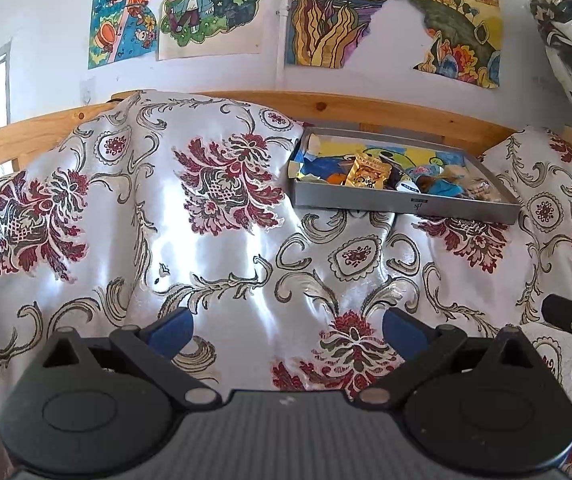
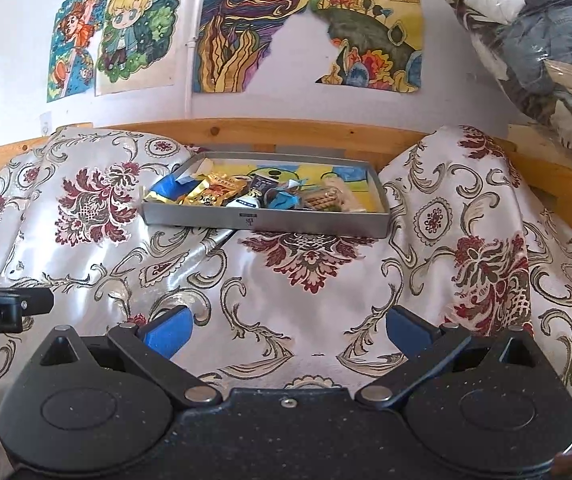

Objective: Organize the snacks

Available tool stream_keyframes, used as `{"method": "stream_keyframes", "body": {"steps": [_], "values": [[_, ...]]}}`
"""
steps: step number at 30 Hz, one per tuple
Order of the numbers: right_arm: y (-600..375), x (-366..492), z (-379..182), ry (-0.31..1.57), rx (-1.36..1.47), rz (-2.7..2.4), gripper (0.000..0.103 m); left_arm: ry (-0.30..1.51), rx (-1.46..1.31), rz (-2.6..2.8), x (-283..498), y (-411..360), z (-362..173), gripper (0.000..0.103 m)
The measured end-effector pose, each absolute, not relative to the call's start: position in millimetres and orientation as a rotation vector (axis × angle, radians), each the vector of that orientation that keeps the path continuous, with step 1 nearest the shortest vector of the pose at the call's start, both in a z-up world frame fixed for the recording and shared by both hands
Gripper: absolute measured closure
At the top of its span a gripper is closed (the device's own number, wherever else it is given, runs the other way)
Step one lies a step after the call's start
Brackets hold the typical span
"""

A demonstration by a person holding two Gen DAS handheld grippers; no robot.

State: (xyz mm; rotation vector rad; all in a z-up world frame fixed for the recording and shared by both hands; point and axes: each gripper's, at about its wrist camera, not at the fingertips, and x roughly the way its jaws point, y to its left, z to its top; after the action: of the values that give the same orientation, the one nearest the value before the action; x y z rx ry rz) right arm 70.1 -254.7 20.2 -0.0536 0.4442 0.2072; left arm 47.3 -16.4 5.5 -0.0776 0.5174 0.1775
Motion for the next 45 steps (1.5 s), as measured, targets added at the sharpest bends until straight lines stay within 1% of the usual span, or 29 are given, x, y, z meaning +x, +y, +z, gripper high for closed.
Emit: {"method": "stream_keyframes", "body": {"steps": [45], "values": [[-251.4,70.2,16.5,0.454,-0.063,0.218,0.001,0.52,-0.079,0.168,43.7,-13.9,8.0,0.001]]}}
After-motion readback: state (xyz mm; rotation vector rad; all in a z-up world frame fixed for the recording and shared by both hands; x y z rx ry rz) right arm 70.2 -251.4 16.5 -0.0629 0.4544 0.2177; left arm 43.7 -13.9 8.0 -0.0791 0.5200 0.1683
